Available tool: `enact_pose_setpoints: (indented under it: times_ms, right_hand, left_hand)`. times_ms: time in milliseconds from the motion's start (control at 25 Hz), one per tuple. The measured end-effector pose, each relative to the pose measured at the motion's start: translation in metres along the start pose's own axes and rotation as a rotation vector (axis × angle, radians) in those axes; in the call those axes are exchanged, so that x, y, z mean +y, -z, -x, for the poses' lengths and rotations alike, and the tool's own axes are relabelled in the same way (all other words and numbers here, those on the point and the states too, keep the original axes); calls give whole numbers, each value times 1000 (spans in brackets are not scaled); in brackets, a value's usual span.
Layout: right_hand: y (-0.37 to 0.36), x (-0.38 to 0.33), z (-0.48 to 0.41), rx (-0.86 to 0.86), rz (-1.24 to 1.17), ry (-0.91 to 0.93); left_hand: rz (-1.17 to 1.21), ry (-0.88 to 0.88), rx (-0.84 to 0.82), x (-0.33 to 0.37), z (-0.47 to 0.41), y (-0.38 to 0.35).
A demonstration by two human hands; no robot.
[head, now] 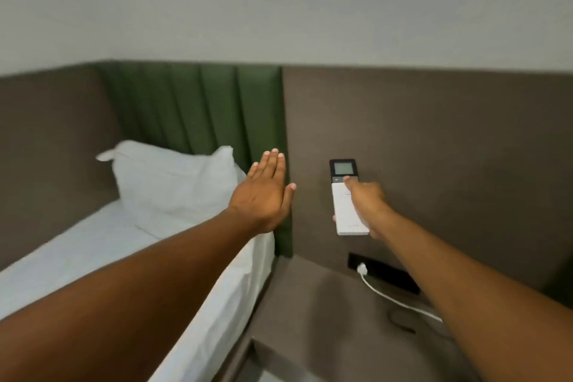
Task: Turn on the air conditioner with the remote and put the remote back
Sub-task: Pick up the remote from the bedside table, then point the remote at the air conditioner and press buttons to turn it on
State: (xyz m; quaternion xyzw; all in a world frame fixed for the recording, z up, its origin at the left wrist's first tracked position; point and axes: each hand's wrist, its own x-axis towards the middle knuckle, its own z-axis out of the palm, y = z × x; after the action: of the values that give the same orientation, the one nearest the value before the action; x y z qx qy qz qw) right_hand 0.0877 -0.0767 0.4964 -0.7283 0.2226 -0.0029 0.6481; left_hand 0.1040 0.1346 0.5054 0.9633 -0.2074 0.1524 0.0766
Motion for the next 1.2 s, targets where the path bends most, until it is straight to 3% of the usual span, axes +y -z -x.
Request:
enact_pose_setpoints:
  times_ms: [240, 560, 720, 920, 1200]
  right_hand:
    - [-139, -170, 108, -297, 23, 192]
    - [-357, -282, 351, -780, 57, 398]
    - [-419, -310, 503, -1038, 4, 442]
    - [-436, -332, 658, -1307, -35, 473]
    - [-425, -338, 731, -1362, -28, 512]
  left_hand:
    - [-207, 207, 200, -124, 62, 212]
    - [-553, 637, 282, -242, 305, 462]
    - [-721, 894, 296, -244, 450, 572]
    - [-826, 1108, 302, -202, 578, 658]
    - [-859, 1122, 351, -171, 596, 700]
